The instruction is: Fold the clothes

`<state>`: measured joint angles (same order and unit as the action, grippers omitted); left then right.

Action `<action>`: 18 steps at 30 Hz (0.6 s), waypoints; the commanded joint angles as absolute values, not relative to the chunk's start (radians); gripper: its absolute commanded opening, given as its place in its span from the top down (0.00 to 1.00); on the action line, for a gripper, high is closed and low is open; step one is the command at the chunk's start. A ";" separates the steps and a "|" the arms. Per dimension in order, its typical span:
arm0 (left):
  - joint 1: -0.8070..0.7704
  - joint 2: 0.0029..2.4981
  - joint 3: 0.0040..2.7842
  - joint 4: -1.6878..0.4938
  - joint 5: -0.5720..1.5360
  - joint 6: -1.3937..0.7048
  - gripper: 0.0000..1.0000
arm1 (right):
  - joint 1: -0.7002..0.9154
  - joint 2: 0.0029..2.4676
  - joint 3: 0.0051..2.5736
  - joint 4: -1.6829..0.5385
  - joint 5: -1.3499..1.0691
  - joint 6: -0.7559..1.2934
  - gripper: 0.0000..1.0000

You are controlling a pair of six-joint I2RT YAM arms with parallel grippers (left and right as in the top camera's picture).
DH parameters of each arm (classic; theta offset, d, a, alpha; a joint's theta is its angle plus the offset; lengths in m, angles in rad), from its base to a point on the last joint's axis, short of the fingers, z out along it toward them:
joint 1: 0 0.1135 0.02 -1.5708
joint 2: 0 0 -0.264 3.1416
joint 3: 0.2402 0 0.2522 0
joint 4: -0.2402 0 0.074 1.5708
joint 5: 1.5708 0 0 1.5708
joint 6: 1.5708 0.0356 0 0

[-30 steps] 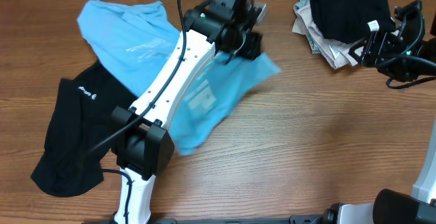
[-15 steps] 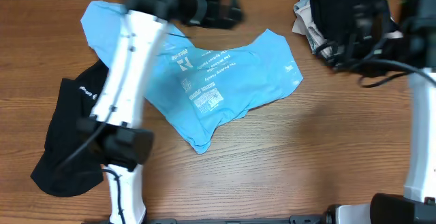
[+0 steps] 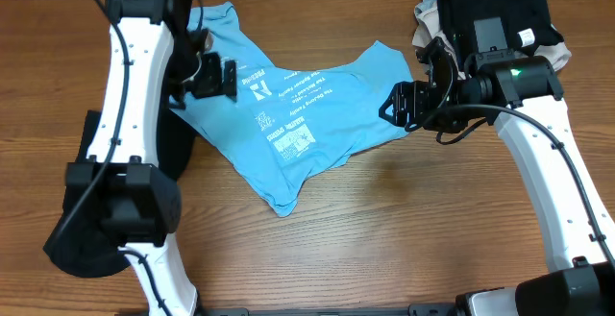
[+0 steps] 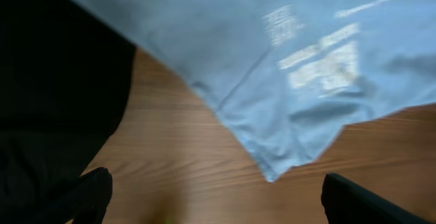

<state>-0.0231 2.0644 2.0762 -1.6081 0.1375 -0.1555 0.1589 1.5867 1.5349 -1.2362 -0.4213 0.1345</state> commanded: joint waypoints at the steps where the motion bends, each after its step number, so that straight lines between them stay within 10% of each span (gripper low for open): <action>1: 0.050 1.954 1.895 -1.538 0.089 -0.147 0.02 | 0.163 1.579 1.531 -1.219 -0.411 0.150 0.21; 18: 0.223 1.872 1.246 -0.839 0.108 0.109 0.00 | 0.163 1.579 1.531 -1.222 -0.382 0.150 0.21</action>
